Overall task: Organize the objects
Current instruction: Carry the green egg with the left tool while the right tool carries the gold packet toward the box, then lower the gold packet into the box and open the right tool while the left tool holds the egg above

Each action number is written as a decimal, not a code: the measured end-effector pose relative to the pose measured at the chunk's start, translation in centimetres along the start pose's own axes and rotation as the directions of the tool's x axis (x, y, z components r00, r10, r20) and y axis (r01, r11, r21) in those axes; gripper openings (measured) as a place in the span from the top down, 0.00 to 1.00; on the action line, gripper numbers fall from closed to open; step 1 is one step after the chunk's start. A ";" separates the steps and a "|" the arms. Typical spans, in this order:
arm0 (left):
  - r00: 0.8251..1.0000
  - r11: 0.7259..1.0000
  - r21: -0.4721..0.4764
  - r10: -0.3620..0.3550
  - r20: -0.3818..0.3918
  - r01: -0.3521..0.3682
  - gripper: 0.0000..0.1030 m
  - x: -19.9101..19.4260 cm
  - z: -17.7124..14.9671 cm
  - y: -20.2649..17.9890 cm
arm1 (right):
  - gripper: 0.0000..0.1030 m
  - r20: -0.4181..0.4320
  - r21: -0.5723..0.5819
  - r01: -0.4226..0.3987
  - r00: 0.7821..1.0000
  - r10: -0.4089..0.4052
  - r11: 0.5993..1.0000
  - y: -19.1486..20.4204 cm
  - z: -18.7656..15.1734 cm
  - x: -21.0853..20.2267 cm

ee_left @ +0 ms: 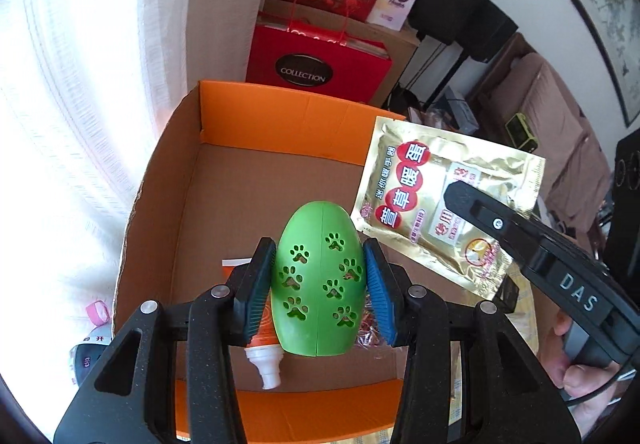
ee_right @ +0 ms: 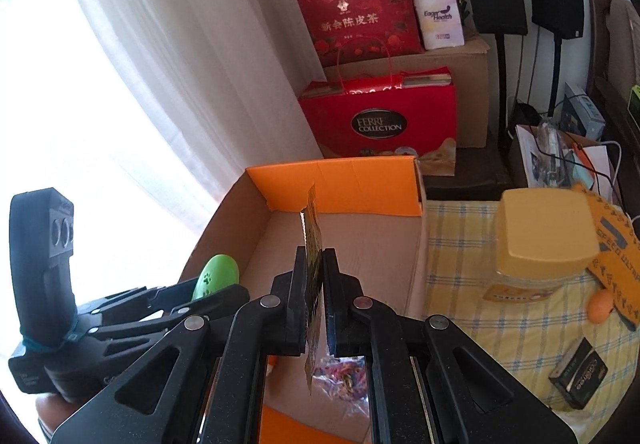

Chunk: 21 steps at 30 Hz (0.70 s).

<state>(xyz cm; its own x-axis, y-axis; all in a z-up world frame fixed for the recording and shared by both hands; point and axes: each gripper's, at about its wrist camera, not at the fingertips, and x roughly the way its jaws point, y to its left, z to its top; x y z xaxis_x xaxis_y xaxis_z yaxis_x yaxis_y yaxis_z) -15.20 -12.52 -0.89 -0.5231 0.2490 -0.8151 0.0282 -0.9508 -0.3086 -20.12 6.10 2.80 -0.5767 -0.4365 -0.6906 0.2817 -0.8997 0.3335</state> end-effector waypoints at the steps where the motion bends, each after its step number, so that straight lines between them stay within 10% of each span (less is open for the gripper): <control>1: 1.000 1.000 -0.004 0.003 -0.002 -0.003 0.59 0.2 0.1 0.4 | 0.95 -0.010 -0.001 0.006 1.000 -0.006 1.000 0.2 0.3 0.9; 21: 1.000 0.998 -0.057 0.002 -0.030 -0.004 0.59 2.8 1.0 4.5 | 0.95 -0.136 0.073 0.144 0.982 -0.133 0.987 -0.5 1.4 11.5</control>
<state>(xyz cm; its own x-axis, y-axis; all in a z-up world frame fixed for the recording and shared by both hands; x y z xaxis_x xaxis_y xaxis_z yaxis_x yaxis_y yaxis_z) -17.42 -16.30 -4.11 -0.4974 0.2525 -0.8299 0.0790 -0.9395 -0.3332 -27.98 1.53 -4.44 -0.4996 -0.3088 -0.8094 0.1390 -0.9508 0.2770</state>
